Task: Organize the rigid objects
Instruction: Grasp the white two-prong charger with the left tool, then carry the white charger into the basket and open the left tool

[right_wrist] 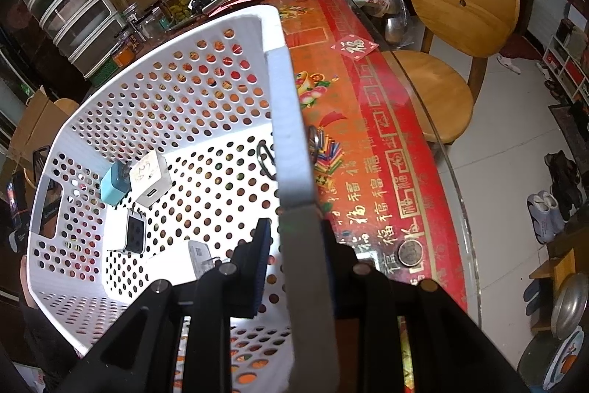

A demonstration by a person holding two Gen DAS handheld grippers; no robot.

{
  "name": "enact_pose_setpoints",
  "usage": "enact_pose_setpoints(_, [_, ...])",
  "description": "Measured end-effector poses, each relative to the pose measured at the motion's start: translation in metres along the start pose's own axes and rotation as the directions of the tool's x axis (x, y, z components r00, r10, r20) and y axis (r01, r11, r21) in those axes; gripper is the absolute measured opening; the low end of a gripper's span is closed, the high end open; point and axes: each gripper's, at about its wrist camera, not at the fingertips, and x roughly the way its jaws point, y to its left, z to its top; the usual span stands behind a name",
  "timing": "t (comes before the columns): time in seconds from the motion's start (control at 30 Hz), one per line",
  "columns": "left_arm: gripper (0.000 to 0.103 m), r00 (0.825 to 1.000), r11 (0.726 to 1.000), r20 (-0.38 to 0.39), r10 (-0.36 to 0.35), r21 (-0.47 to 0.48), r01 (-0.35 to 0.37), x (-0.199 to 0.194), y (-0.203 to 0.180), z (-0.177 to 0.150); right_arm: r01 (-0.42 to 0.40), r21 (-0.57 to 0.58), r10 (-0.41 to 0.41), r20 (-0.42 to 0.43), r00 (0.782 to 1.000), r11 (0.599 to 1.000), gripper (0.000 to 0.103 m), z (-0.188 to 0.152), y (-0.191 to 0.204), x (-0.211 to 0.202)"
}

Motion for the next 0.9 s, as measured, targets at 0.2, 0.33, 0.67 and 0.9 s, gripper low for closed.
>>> enact_pose_setpoints(0.2, [0.04,0.978,0.994,0.18,0.104,0.017,-0.109,-0.072,-0.007,-0.003,0.026,-0.019,-0.026,0.011,1.0,0.999,0.025,0.001,0.003,-0.001])
enact_pose_setpoints(0.33, [0.04,0.971,0.993,0.215,0.105,0.035,-0.115,-0.109,-0.017,-0.004,0.02,-0.027,-0.019,0.018,1.0,0.999,0.025,0.0,0.003,-0.001])
enact_pose_setpoints(0.67, [0.04,0.958,0.983,0.284,0.043,0.16,-0.092,-0.175,-0.099,-0.006,-0.007,-0.03,0.008,0.027,1.0,1.0,0.025,-0.001,0.001,-0.002])
enact_pose_setpoints(0.9, [0.04,0.953,0.973,0.304,0.018,0.215,-0.087,-0.201,-0.149,-0.011,-0.011,-0.032,0.012,0.029,1.0,0.999,0.025,-0.001,0.001,-0.002])
